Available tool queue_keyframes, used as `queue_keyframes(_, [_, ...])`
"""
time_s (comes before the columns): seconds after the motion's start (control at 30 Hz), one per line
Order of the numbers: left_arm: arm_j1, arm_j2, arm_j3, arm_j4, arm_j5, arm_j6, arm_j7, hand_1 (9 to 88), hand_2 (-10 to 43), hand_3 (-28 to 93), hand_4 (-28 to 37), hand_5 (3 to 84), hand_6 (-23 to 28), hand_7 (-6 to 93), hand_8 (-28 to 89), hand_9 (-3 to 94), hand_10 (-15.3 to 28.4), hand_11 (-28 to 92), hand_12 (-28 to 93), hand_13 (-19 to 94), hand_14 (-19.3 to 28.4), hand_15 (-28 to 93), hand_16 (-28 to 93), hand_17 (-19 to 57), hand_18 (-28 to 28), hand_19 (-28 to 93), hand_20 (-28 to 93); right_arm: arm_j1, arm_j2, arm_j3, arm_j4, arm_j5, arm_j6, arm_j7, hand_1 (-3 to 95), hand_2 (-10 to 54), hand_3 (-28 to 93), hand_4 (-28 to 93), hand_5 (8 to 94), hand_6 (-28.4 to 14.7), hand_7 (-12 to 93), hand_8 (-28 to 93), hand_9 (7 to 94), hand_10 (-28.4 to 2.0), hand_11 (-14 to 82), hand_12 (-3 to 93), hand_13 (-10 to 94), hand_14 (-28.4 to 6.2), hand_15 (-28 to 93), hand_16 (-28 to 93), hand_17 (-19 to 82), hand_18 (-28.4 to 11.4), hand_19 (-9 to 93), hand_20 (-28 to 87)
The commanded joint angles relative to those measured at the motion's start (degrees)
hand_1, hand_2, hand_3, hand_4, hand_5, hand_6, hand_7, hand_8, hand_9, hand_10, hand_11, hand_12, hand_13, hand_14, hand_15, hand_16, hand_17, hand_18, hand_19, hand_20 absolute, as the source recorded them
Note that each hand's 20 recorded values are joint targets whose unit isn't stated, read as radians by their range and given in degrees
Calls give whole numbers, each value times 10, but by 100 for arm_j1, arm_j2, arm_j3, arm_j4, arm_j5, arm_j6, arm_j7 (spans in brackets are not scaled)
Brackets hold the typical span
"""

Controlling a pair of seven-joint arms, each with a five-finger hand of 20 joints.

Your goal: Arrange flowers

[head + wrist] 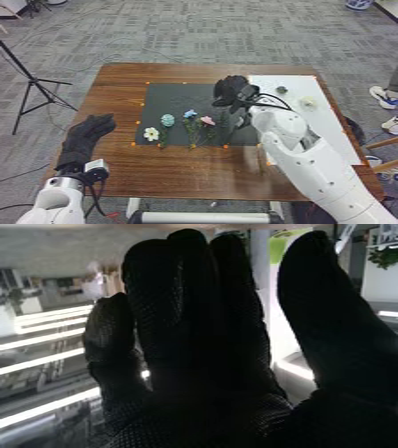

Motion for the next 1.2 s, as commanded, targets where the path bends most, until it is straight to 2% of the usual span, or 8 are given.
queue_keyframes(0.03, [52,-29,-5,-32,7,20,23,235,129,675,-283,510,28,171,-69,496,139,223,133,375,177,217,-10,39,91,63,131,217,601,594,37,-158,154,110,376,-95,700,-194,600,4,216,-118,671,-119,138,163,642,-125,560,318,309,-226,751,538])
queue_keyframes(0.2, [82,-37,-3,-39,-1,25,27,235,129,675,-283,510,28,171,-69,496,139,223,133,375,177,217,-10,39,91,63,132,91,742,1051,72,-412,-485,115,330,-95,700,-198,503,-12,196,-107,580,-141,114,165,594,-142,557,310,289,-236,743,541])
queue_keyframes(0.33, [48,-27,15,-36,3,16,38,235,130,675,-283,510,26,172,-69,496,139,223,134,375,177,217,-10,38,91,64,132,58,772,1320,247,-665,-1040,64,265,-95,717,-212,384,-35,150,-89,408,-163,53,169,508,-175,563,284,253,-253,730,548])
queue_keyframes(0.4, [60,-30,9,-41,23,5,32,235,129,675,-283,509,26,172,-70,496,139,223,133,376,177,217,-10,38,91,64,132,44,783,1404,367,-764,-1087,58,248,-95,731,-224,347,-43,135,-82,368,-171,39,172,485,-180,569,274,241,-257,723,550])
queue_keyframes(0.7, [80,-42,5,-50,6,29,64,236,130,674,-283,511,26,172,-70,495,139,223,134,375,176,216,-10,38,91,66,131,-64,954,1747,782,-1363,-1138,67,222,-95,745,-236,330,-51,120,-71,355,-181,37,176,474,-182,575,264,235,-259,719,551])
queue_keyframes(1.03, [123,-48,-18,-71,2,39,82,238,131,674,-283,511,22,174,-71,497,139,224,133,376,176,217,-9,38,91,67,131,-458,1074,2232,875,-1566,-1244,215,220,-95,743,-242,335,-51,123,-70,365,-183,42,177,480,-181,587,263,237,-260,724,554])
queue_keyframes(1.2, [113,-49,-7,-72,21,17,46,238,131,673,-283,513,22,175,-71,496,139,224,133,376,176,217,-9,38,91,66,131,-646,1003,2423,968,-1600,-1338,266,223,-95,743,-243,343,-49,129,-73,378,-178,52,177,488,-180,592,264,242,-259,729,555])
